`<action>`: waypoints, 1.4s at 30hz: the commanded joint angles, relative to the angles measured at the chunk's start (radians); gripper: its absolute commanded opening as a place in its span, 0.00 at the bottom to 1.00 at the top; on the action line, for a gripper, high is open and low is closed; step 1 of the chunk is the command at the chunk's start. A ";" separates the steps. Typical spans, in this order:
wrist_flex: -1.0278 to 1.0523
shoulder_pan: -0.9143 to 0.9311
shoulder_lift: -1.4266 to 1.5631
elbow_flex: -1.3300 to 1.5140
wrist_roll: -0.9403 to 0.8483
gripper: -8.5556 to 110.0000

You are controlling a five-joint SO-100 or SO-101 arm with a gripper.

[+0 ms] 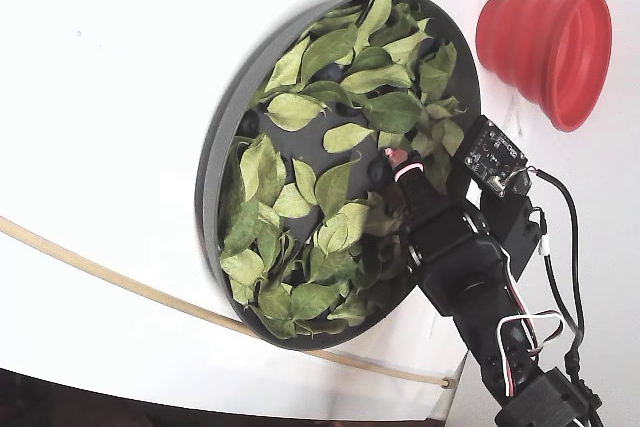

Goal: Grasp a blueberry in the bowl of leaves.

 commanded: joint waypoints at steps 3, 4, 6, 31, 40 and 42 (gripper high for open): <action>0.018 0.014 0.140 0.087 -0.035 0.24; 0.018 0.014 0.140 0.087 -0.035 0.24; 0.018 0.014 0.140 0.087 -0.035 0.24; 0.018 0.002 0.109 0.021 0.026 0.24; 0.018 -0.008 0.083 -0.014 0.078 0.24; 0.018 -0.009 0.077 -0.018 0.087 0.24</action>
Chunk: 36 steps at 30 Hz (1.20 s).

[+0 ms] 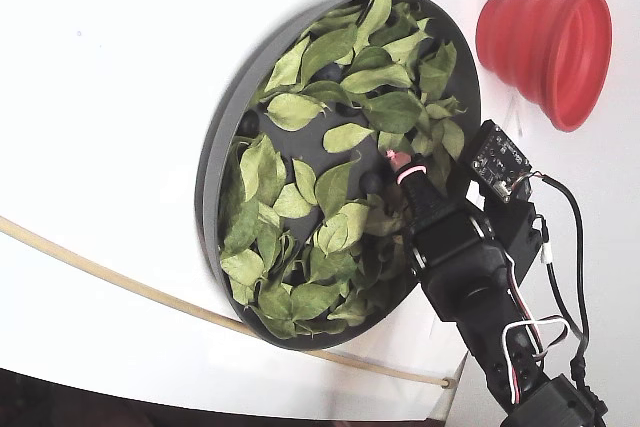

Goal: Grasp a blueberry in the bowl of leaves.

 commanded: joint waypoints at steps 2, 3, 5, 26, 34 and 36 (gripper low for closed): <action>0.003 -0.006 0.023 -0.058 0.018 0.24; 0.003 -0.008 0.018 -0.060 0.021 0.24; 0.003 -0.008 0.009 -0.067 0.034 0.24; 0.017 -0.015 -0.054 -0.115 0.110 0.24; 0.017 -0.021 -0.071 -0.100 0.140 0.23; 0.017 -0.025 -0.071 -0.094 0.146 0.23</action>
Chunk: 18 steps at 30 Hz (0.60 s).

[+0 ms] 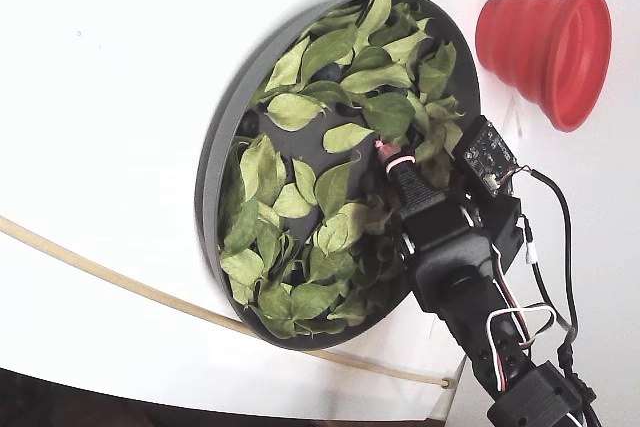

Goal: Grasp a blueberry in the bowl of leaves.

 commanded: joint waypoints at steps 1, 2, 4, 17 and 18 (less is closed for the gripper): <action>0.000 -0.008 0.011 -0.031 0.012 0.23; 0.000 -0.008 0.009 -0.031 0.014 0.22; 0.000 -0.008 0.002 -0.038 0.015 0.22; 0.000 -0.002 -0.003 -0.017 0.006 0.18; 0.000 -0.002 -0.003 -0.014 0.006 0.17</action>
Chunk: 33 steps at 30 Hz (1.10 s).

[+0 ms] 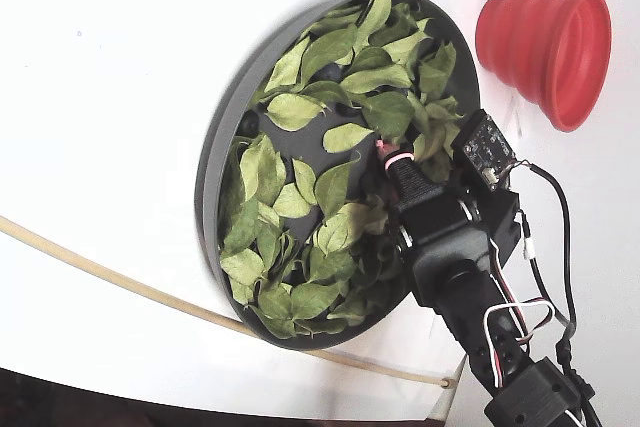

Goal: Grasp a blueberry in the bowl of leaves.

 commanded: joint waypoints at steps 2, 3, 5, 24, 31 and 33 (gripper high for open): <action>0.002 0.009 0.014 0.003 -0.011 0.17; 0.002 0.009 0.015 0.005 -0.012 0.17; 0.002 0.009 0.018 0.008 -0.015 0.17; 0.011 0.011 0.129 0.012 -0.071 0.16; 0.026 0.009 0.167 0.006 -0.084 0.16; 0.028 0.009 0.175 0.006 -0.091 0.16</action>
